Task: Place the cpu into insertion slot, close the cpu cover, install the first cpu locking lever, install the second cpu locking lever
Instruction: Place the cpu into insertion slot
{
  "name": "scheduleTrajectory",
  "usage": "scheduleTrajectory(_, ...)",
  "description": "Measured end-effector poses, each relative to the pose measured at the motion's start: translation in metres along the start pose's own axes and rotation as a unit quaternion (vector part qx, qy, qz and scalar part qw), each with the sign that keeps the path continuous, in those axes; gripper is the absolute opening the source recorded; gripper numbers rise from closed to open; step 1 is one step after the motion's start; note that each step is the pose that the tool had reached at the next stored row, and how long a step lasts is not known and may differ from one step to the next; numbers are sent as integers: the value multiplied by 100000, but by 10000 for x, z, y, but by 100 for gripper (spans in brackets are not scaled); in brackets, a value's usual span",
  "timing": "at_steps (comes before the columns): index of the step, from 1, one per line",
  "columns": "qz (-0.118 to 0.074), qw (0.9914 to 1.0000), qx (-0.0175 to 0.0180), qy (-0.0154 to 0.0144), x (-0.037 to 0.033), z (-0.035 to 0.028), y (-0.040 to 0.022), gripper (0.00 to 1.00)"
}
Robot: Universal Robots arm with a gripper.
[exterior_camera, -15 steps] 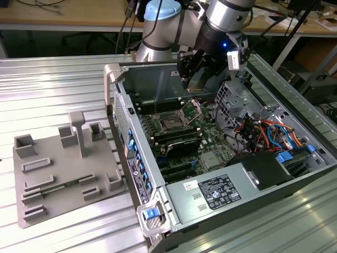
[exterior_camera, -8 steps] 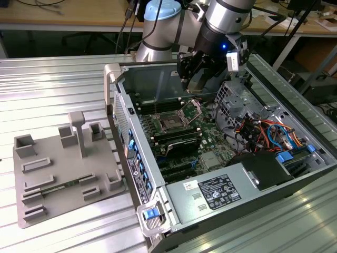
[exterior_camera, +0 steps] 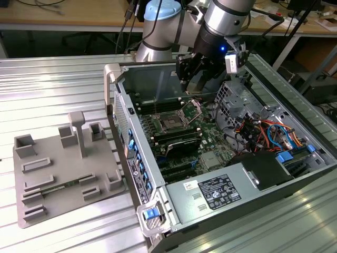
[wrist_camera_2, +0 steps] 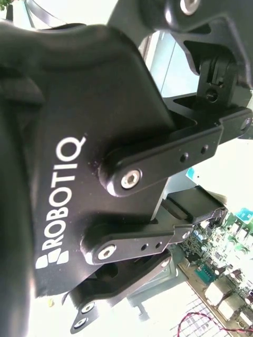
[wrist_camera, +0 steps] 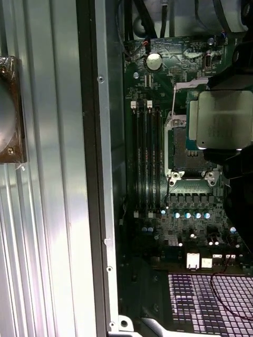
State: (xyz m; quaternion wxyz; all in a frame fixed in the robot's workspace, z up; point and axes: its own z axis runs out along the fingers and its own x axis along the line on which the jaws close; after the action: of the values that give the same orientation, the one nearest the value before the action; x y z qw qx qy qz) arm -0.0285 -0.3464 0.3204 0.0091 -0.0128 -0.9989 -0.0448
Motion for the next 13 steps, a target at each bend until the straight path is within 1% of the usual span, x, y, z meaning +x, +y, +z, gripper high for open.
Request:
scheduleTrajectory(7, -21, 100000, 3, 6, 5, 15, -2, 55)
scheduleTrajectory(8, -22, 100000, 3, 2, 4, 91, -9, 55)
scheduleTrajectory(9, -22, 100000, 3, 7, 3, 150, -15, 55)
scheduleTrajectory(13, -22, 100000, 1, 4, 3, 158, -15, 55)
